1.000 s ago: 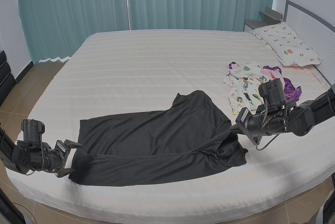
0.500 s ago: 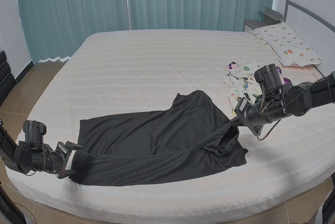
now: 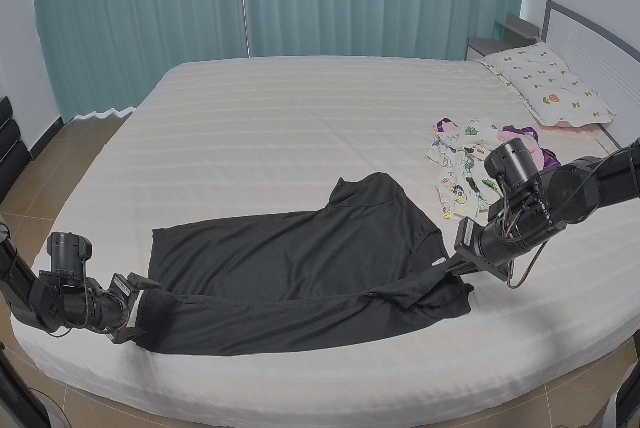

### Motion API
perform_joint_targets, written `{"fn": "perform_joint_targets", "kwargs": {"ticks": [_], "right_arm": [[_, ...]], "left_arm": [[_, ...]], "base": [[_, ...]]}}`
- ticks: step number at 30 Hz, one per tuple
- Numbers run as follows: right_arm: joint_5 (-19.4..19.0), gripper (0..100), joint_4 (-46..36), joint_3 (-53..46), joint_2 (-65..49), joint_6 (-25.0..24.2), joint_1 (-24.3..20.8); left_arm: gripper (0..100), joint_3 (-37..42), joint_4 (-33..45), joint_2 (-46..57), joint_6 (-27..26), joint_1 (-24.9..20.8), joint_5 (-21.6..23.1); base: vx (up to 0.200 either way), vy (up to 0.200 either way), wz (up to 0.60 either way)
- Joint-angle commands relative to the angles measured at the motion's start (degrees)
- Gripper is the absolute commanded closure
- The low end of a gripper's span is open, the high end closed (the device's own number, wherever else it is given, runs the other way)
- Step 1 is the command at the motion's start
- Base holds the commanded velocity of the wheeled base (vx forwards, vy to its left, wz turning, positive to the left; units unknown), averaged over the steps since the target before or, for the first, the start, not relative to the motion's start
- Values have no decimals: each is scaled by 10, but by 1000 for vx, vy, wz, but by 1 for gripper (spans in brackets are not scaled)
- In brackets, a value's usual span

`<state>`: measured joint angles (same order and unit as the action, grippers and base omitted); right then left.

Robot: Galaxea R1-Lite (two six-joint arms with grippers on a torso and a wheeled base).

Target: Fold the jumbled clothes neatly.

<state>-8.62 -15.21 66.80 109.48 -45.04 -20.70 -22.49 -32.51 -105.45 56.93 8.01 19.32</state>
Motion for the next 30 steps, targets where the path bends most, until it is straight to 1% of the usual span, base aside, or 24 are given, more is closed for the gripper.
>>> {"fn": "perform_joint_targets", "kwargs": {"ticks": [1,4,7,10,14,17,18,20,21,22,23,25,26,27,28,29,30], "right_arm": [[-5,0,-13,-34,-12,33,-1],[-10,0,-15,-59,-9,62,0],[-1,0,-6,-70,1,66,3],[-2,0,0,-70,8,65,8],[-3,0,56,-78,20,59,15],[0,0,106,-96,35,50,7],[0,0,120,-103,40,32,-1],[1,0,150,-110,45,-31,-21],[2,0,153,-111,47,-43,-24],[19,0,176,-123,53,-96,-39],[35,0,193,-136,57,-115,-47],[62,0,237,-165,66,-124,-59],[65,0,247,-170,68,-125,-61],[79,0,306,-202,79,-127,-72],[82,0,339,-220,82,-131,-78],[82,0,345,-222,82,-131,-79],[86,0,400,-251,87,-140,-85]], "left_arm": [[0,1,0,-3,0,0,0],[0,1,0,-2,0,0,0],[0,1,0,-2,0,0,0],[0,1,0,-2,0,0,0],[0,1,0,-2,0,0,0],[0,1,0,-1,0,0,0],[0,1,0,-1,0,0,0],[0,1,0,-1,1,0,0],[0,1,0,-1,1,0,0],[0,1,0,-1,1,1,0],[0,1,0,-1,1,0,0],[0,1,0,-1,1,0,0],[0,1,0,-2,1,0,0],[0,1,0,-2,1,0,0],[0,1,0,-2,1,0,0],[0,1,0,-2,1,0,0],[0,1,0,-2,1,0,0]], "base": [[0,0,0],[0,0,0],[0,0,0],[0,0,0],[0,0,0],[0,0,0],[0,0,0],[0,0,0],[0,0,0],[0,0,0],[0,0,0],[0,0,0],[0,0,0],[0,0,0],[0,0,0],[0,0,0],[0,0,0]]}}
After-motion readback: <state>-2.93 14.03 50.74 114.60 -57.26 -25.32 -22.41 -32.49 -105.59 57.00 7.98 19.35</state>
